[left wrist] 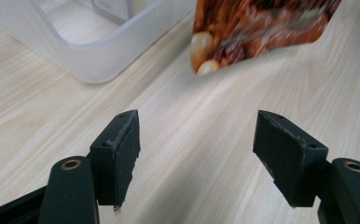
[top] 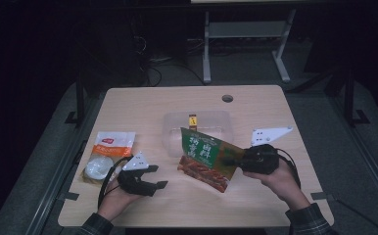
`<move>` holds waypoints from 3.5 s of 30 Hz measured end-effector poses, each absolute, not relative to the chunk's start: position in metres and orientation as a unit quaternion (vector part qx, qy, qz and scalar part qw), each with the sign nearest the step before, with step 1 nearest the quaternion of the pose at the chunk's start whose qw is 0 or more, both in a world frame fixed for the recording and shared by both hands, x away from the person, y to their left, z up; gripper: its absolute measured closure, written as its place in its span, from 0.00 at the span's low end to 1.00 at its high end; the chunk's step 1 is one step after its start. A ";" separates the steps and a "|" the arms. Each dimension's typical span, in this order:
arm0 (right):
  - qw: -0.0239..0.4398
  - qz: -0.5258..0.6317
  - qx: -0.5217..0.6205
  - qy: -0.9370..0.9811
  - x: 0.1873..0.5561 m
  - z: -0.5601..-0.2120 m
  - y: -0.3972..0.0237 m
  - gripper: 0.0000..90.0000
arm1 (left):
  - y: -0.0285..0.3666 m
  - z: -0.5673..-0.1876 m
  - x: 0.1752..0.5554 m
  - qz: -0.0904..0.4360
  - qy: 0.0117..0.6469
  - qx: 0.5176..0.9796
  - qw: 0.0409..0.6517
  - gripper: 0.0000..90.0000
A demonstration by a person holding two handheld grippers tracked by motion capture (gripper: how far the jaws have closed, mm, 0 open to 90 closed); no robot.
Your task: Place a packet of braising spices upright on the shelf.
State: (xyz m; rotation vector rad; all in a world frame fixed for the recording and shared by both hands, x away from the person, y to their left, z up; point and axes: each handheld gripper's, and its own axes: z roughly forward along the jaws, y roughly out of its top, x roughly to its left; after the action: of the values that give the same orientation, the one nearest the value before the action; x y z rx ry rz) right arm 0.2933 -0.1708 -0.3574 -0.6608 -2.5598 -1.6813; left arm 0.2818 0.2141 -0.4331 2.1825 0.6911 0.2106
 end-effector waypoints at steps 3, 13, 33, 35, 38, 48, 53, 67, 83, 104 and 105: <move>0.001 -0.539 -0.210 -0.816 0.293 -0.354 -0.178 1.00 | 0.214 -0.435 0.282 0.081 0.276 0.866 0.408 0.34; -0.039 -0.531 -0.233 -0.814 0.294 -0.338 -0.205 1.00 | 0.213 -0.438 0.283 0.084 0.268 0.870 0.404 0.32; -0.094 -0.554 -0.275 -0.780 0.313 -0.309 -0.221 1.00 | 0.210 -0.443 0.286 0.094 0.251 0.883 0.384 0.25; -0.099 -0.558 -0.278 -0.776 0.317 -0.306 -0.221 1.00 | 0.210 -0.444 0.286 0.094 0.251 0.884 0.383 0.25; -0.105 -0.561 -0.282 -0.771 0.323 -0.303 -0.219 1.00 | 0.210 -0.444 0.286 0.094 0.251 0.884 0.383 0.25; -0.122 -0.568 -0.302 -0.756 0.347 -0.302 -0.214 1.00 | 0.209 -0.445 0.285 0.095 0.252 0.883 0.385 0.25; -0.125 -0.570 -0.310 -0.751 0.357 -0.303 -0.210 1.00 | 0.209 -0.445 0.286 0.095 0.252 0.883 0.384 0.25; -0.144 -0.574 -0.328 -0.736 0.386 -0.304 -0.196 1.00 | 0.209 -0.447 0.286 0.093 0.250 0.886 0.378 0.25; -0.151 -0.555 -0.343 -0.743 0.403 -0.329 -0.178 1.00 | 0.209 -0.449 0.286 0.092 0.256 0.885 0.378 0.25; -0.144 -0.557 -0.341 -0.744 0.407 -0.346 -0.171 1.00 | 0.210 -0.450 0.286 0.089 0.254 0.888 0.373 0.25; -0.144 -0.557 -0.339 -0.745 0.408 -0.346 -0.171 1.00 | 0.209 -0.450 0.286 0.089 0.254 0.888 0.373 0.25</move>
State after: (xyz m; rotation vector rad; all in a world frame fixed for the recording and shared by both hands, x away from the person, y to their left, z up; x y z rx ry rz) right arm 0.4076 -0.1713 -0.3464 -1.1753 -2.5813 -1.9292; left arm 0.2856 0.2093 -0.4498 2.2752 0.6504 0.2272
